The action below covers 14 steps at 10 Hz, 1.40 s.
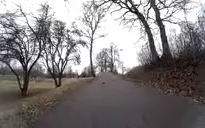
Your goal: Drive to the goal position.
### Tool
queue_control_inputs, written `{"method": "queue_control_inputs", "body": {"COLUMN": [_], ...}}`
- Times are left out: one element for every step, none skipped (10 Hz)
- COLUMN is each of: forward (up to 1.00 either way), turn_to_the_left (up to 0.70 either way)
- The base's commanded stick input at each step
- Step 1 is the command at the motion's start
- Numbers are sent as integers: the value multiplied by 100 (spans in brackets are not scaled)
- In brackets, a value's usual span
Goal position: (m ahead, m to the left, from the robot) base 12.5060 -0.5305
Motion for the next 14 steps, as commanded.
{"method": "queue_control_inputs", "body": {"forward": [100, 100, 100, 100, 100, 100, 100, 100, 100, 100, 100, 100, 100, 100], "turn_to_the_left": [0, 0, 0, 0, 0, 0, 0, 0, 0, 0, 0, 0, 0, 0]}}
